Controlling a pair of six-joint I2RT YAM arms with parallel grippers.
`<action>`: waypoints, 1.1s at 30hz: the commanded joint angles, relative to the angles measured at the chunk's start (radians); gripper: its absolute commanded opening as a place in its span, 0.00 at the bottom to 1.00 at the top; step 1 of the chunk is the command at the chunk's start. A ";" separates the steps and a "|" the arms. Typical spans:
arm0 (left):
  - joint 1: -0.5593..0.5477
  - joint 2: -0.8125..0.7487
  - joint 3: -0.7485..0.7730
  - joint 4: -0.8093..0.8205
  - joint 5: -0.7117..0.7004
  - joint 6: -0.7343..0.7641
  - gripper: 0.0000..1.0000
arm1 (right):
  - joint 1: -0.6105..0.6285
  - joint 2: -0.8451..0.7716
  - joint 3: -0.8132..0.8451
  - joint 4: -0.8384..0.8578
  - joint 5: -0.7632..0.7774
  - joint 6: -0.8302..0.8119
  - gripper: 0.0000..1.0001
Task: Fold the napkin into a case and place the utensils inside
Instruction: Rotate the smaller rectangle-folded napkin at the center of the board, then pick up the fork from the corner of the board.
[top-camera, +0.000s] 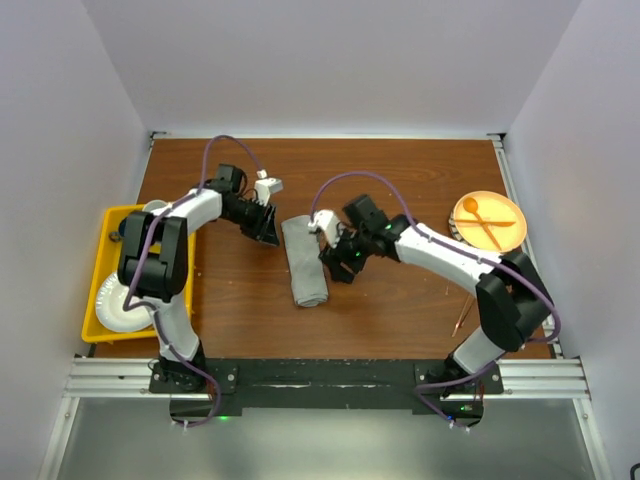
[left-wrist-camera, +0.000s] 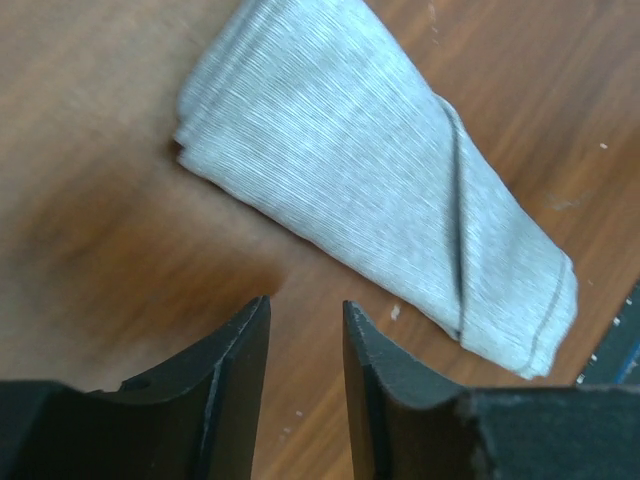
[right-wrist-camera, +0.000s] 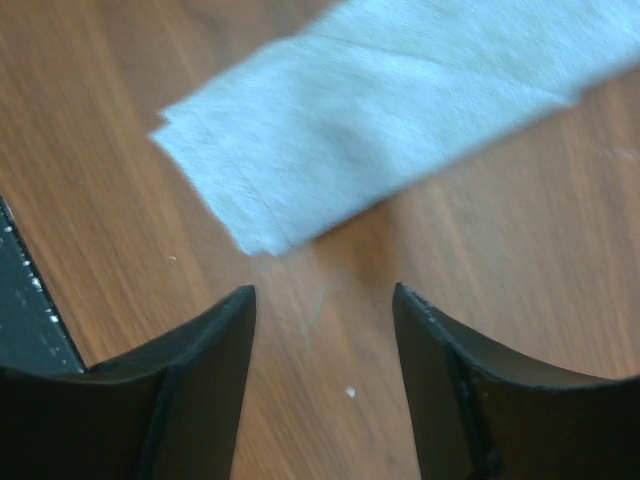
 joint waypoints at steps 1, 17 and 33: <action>0.000 -0.137 -0.011 0.056 0.076 0.001 0.45 | -0.180 -0.058 0.146 -0.094 0.008 0.061 0.65; 0.000 -0.266 0.035 0.176 0.045 0.074 0.60 | -0.959 -0.235 0.292 -0.680 0.118 -0.229 0.83; 0.002 -0.306 -0.155 0.398 0.091 -0.018 0.60 | -1.016 -0.202 -0.007 -0.652 0.469 -0.030 0.57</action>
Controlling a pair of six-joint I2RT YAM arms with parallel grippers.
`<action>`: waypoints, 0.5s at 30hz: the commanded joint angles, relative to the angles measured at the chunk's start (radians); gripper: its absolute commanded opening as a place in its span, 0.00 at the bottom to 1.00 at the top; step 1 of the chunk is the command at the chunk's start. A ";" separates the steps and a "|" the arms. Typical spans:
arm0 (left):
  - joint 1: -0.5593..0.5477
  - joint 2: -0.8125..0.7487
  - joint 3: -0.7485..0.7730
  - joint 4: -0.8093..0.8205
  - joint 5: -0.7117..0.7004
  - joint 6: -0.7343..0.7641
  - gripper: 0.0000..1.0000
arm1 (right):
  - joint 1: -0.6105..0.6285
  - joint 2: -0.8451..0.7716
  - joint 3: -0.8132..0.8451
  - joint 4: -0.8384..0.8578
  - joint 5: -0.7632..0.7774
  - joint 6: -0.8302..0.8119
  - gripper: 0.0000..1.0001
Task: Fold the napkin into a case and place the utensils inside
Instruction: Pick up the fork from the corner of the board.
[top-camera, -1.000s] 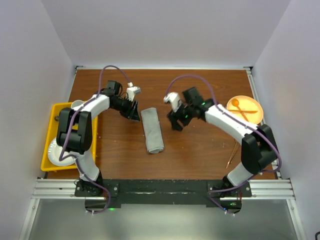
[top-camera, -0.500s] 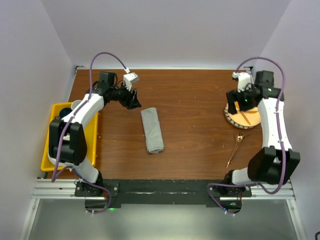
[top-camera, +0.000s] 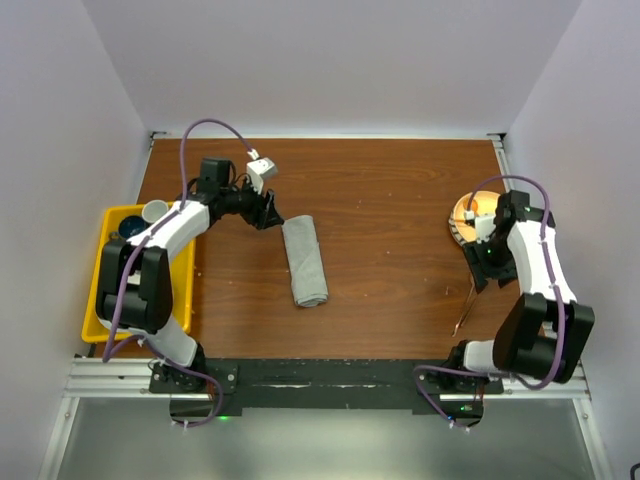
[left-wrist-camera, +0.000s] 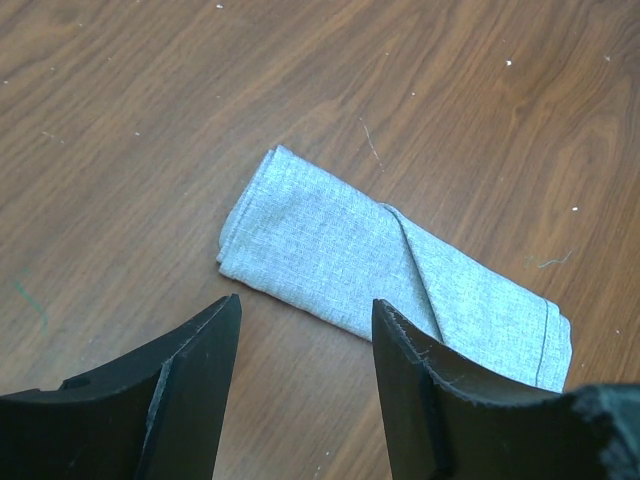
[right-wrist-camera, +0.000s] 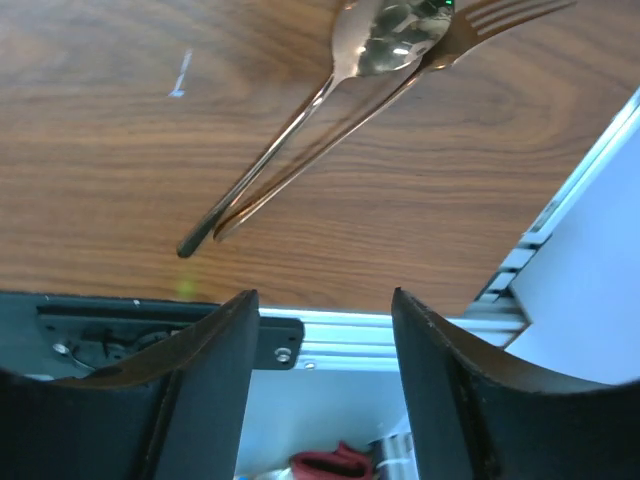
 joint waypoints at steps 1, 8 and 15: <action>0.005 -0.046 -0.016 0.099 0.050 -0.023 0.60 | -0.012 0.108 0.033 0.038 0.066 0.161 0.56; 0.043 0.014 0.035 0.098 0.074 -0.019 0.60 | -0.033 0.207 0.046 0.131 0.052 0.219 0.46; 0.069 0.060 0.082 0.063 0.087 -0.017 0.60 | -0.067 0.312 0.071 0.182 0.104 0.232 0.37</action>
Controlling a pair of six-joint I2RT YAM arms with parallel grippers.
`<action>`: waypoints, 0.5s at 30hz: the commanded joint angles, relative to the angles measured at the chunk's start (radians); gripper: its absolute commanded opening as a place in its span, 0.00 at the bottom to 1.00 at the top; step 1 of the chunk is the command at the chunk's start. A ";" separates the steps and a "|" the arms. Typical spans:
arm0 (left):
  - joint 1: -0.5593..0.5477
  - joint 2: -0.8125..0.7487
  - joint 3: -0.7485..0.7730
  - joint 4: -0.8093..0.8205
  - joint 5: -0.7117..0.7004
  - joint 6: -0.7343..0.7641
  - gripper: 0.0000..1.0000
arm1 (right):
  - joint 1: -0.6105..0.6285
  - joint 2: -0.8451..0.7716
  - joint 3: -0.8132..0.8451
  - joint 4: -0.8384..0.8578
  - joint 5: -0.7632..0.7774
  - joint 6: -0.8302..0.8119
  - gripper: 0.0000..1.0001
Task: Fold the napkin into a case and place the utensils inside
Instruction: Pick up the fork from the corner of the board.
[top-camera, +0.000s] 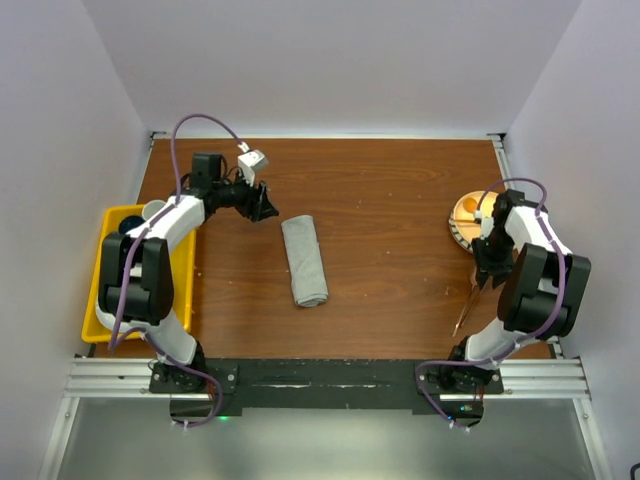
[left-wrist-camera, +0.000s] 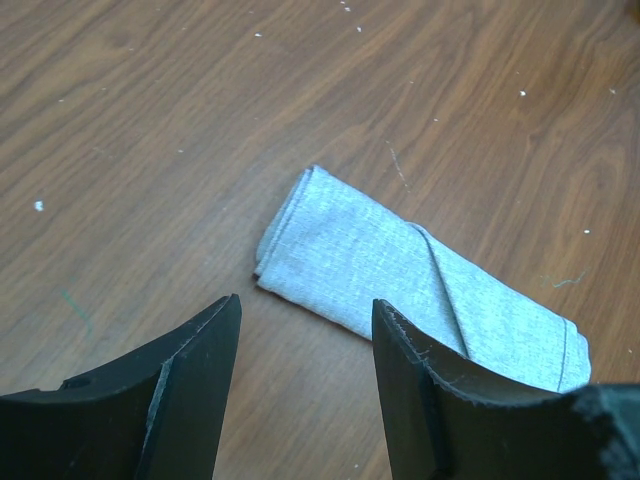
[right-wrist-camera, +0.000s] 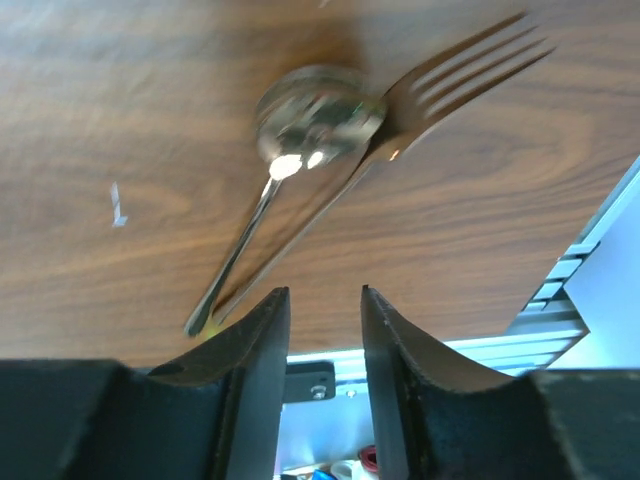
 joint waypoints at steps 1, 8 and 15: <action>0.015 0.016 0.053 0.014 0.034 -0.002 0.60 | -0.027 0.049 0.043 0.050 0.056 0.026 0.37; 0.035 0.036 0.058 0.000 0.042 -0.018 0.60 | -0.050 0.100 0.042 0.073 0.018 0.047 0.36; 0.040 0.035 0.048 -0.014 0.043 -0.010 0.60 | -0.059 0.131 0.071 0.074 -0.015 0.049 0.37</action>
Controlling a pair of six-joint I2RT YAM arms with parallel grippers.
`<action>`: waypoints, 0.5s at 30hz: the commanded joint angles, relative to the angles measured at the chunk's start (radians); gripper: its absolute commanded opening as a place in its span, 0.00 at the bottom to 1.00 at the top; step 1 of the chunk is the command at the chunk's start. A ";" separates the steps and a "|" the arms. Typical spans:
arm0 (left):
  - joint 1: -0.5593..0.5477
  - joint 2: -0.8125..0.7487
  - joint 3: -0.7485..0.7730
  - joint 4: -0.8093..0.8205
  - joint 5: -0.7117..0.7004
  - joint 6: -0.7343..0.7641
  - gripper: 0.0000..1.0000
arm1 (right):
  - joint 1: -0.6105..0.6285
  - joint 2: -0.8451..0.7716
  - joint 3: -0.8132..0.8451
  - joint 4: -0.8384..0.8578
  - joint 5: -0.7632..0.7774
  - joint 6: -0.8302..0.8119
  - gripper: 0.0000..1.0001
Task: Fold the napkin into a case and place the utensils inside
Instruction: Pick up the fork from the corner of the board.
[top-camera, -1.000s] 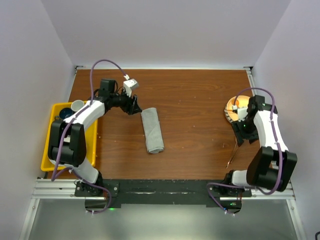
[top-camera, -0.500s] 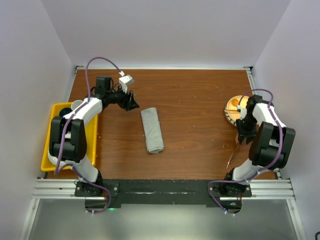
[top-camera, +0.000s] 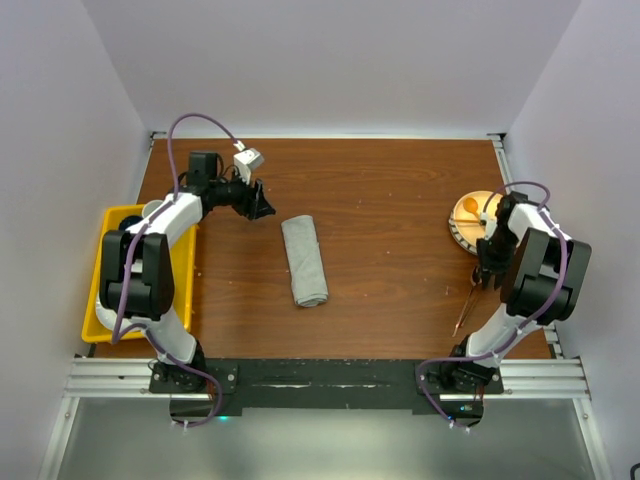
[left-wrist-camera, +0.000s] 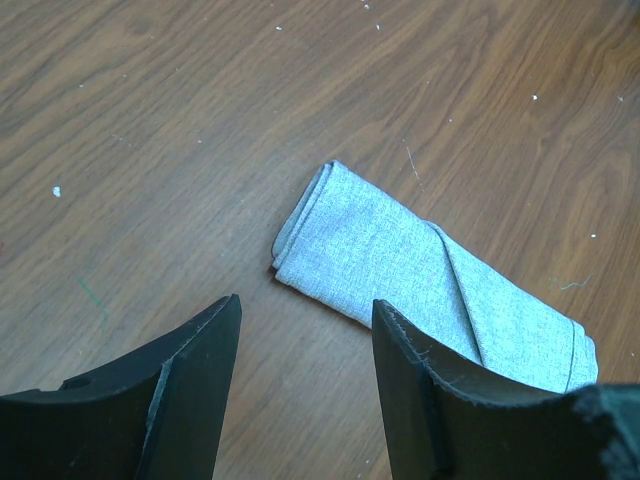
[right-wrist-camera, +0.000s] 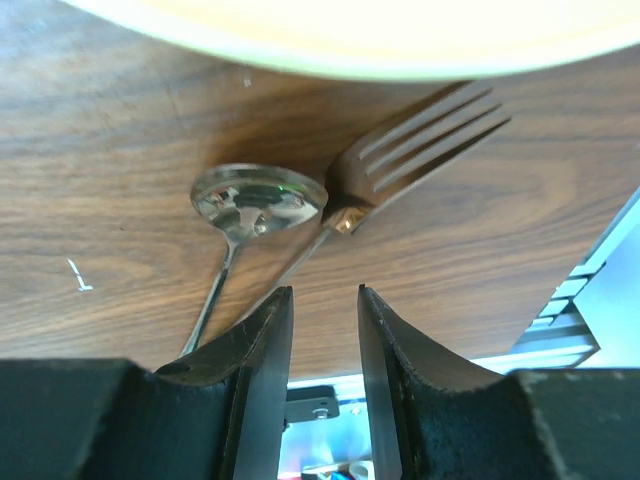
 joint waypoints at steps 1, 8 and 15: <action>0.010 0.001 0.024 0.001 0.030 -0.007 0.60 | -0.010 0.011 0.045 0.010 -0.038 0.020 0.37; 0.010 0.003 0.015 0.004 0.028 -0.011 0.60 | -0.018 0.005 0.031 0.013 -0.064 0.030 0.38; 0.011 -0.013 0.009 -0.026 0.024 -0.001 0.60 | -0.028 0.035 0.004 0.048 -0.081 0.032 0.31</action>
